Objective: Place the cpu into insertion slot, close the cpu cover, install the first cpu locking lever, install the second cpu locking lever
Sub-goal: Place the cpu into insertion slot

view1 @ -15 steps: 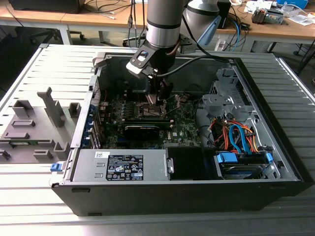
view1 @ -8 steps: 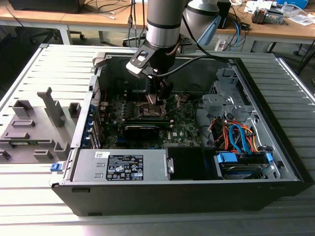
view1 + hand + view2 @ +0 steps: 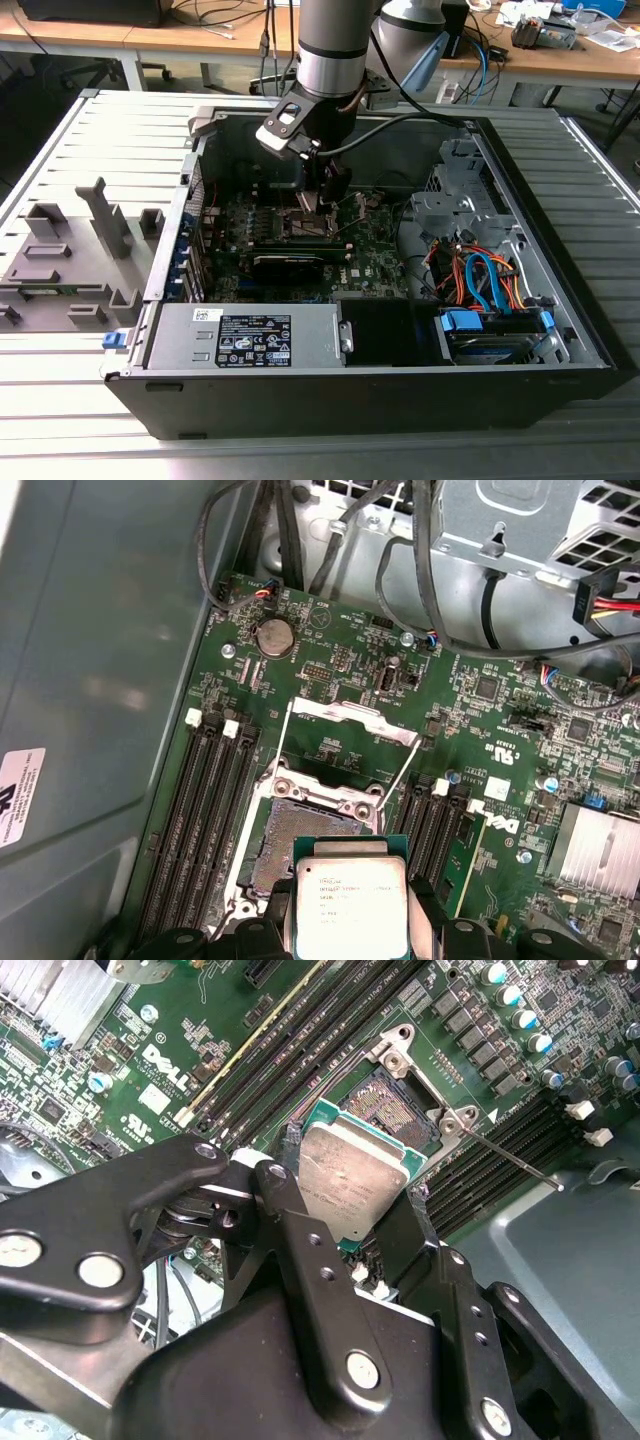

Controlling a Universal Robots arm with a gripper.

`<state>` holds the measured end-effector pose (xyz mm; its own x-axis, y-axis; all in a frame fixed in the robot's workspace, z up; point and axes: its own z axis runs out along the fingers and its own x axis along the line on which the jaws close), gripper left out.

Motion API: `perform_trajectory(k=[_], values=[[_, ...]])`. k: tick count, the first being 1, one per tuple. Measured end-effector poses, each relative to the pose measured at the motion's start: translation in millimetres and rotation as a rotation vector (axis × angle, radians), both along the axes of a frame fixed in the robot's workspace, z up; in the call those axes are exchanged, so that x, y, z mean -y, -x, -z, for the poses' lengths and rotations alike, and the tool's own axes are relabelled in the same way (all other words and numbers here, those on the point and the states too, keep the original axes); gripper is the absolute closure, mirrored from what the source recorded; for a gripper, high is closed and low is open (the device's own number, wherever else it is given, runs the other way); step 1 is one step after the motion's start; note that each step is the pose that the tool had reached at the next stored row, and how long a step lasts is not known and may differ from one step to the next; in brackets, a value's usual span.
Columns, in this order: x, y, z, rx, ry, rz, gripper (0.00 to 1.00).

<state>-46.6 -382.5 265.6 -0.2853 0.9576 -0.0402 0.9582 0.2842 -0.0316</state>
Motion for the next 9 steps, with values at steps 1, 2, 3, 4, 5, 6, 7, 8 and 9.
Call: perform_trajectory(k=[1,2,3,4,5,6,7,8,9], values=[[0.0,0.0,0.0,0.0000,0.0000,0.001,0.46],[0.0,0.0,0.0,0.0000,0.0000,0.001,0.46],[0.0,0.0,0.0,0.0000,0.0000,0.002,0.46],[0.0,0.0,0.0,0.0000,0.0000,0.003,0.46],[0.0,0.0,0.0,0.0000,0.0000,0.003,0.46],[0.0,0.0,0.0,0.0000,0.0000,0.004,0.46],[0.0,0.0,0.0,0.0000,0.0000,0.004,0.46],[0.0,0.0,0.0,0.0000,0.0000,0.005,0.46],[0.0,0.0,0.0,0.0000,0.0000,0.005,0.46]])
